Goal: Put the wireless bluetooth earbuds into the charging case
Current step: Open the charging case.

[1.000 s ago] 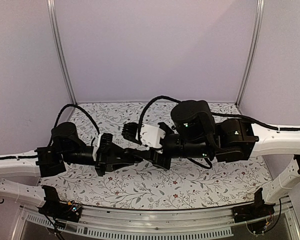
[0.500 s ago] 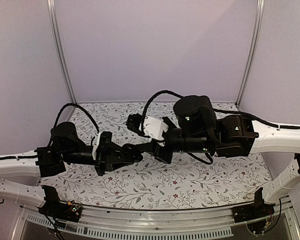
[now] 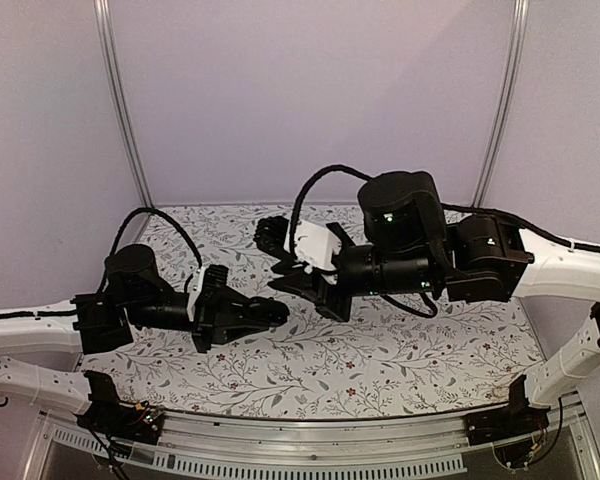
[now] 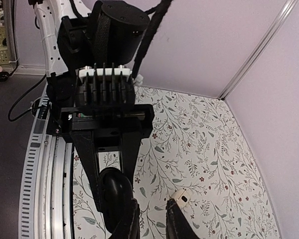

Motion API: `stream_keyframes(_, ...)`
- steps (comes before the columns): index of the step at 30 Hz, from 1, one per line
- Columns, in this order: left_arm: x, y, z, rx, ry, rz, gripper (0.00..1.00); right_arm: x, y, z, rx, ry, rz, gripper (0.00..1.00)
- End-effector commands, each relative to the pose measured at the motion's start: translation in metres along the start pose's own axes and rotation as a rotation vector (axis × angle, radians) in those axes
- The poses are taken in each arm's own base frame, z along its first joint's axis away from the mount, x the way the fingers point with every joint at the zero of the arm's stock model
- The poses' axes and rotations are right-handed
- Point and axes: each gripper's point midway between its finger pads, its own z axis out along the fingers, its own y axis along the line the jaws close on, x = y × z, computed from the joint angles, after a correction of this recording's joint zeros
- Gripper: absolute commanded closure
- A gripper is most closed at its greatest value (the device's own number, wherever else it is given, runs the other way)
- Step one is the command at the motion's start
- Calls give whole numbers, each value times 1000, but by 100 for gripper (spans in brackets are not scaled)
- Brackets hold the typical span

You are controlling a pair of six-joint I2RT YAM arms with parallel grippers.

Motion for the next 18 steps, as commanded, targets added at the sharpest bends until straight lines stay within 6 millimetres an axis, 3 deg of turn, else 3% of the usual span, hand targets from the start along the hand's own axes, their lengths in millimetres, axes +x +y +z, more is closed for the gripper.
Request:
stream_keyframes(1, -7, 7, 1, -18, -5, -7, 100, 2, 24, 5, -80, 18, -40, 83)
stream_keyframes(5, -8, 8, 1, -16, -10, -12, 100, -2, 48, 4, -183, -21, -42, 84)
stream_keyframes(10, -10, 9, 1, -14, -16, -16, 100, 5, 61, 11, -241, -5, -26, 89)
stream_keyframes(18, -19, 7, -3, -5, -49, -2, 100, 26, 62, 27, -216, 67, -12, 92)
